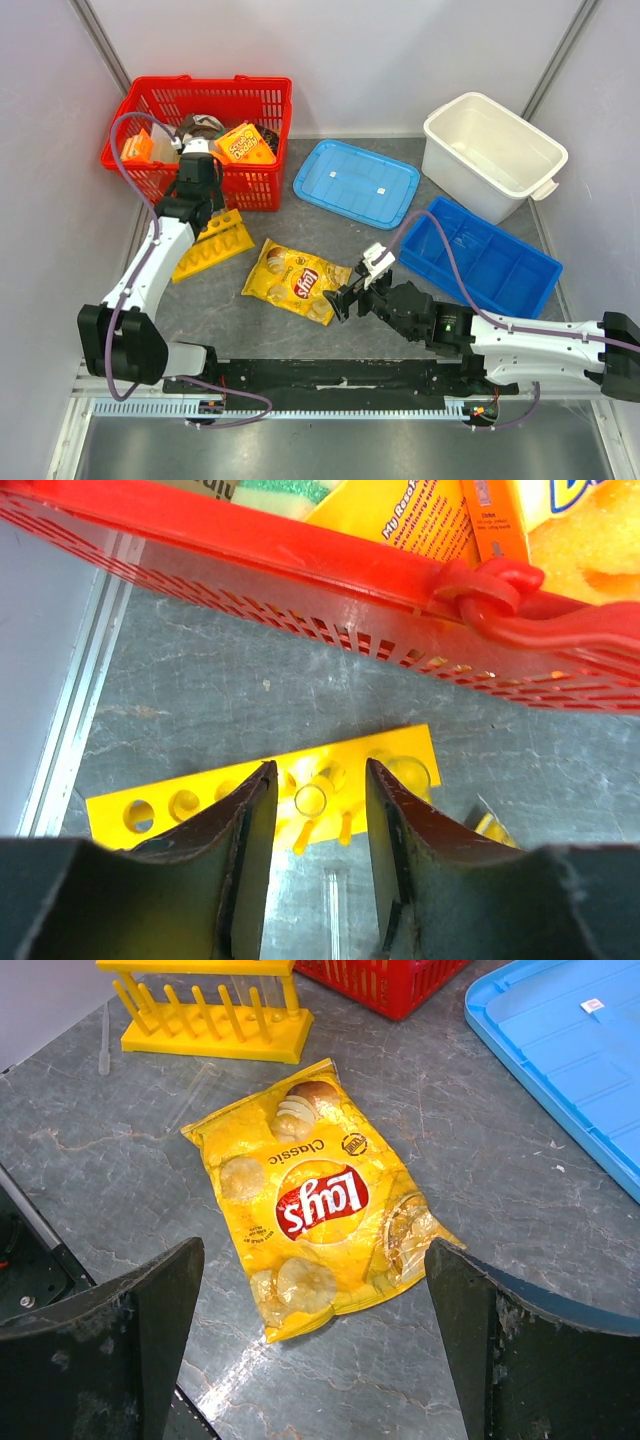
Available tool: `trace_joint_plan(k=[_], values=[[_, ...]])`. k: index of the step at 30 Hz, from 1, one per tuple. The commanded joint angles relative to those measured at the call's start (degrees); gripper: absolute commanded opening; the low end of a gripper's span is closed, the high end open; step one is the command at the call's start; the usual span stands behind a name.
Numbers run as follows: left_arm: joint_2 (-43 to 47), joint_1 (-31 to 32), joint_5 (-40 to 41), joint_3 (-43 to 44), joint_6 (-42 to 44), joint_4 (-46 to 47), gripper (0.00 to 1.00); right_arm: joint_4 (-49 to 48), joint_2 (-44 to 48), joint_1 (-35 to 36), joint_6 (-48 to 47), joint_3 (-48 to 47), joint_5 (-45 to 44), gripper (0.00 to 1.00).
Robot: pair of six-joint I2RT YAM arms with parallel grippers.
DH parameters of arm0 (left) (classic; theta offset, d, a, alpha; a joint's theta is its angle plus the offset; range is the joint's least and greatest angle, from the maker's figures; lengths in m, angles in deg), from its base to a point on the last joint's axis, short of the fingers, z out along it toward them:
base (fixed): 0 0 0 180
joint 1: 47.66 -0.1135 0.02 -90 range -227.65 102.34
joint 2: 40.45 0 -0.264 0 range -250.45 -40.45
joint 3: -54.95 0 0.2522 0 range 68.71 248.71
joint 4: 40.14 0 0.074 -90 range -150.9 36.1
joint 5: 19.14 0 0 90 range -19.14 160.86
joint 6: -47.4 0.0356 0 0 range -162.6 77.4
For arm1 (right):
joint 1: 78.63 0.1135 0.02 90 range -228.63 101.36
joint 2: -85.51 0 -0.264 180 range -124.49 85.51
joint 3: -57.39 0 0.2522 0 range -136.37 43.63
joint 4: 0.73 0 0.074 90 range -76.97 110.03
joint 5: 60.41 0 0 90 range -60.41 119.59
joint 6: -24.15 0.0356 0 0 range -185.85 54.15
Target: Organize the chemistry lab equipment
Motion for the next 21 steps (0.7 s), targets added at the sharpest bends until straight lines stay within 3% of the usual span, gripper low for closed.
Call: trace_joint_plan(k=[1, 13, 21], values=[[4.6, -0.3, -4.3, 4.0, -4.3, -8.1, 0.48, 0.4, 0.7, 0.3, 0.8, -1.5, -1.2, 0.98], [16.7, -0.3, -20.7, -7.8, -14.7, -17.4, 0.47, 4.7, -3.3, 0.3, 5.4, -4.4, -4.1, 0.98], [15.1, -0.3, -23.4, -16.0, -21.8, -14.4, 0.47, 11.2, -6.3, 0.2, 9.6, -8.4, -8.2, 0.98]])
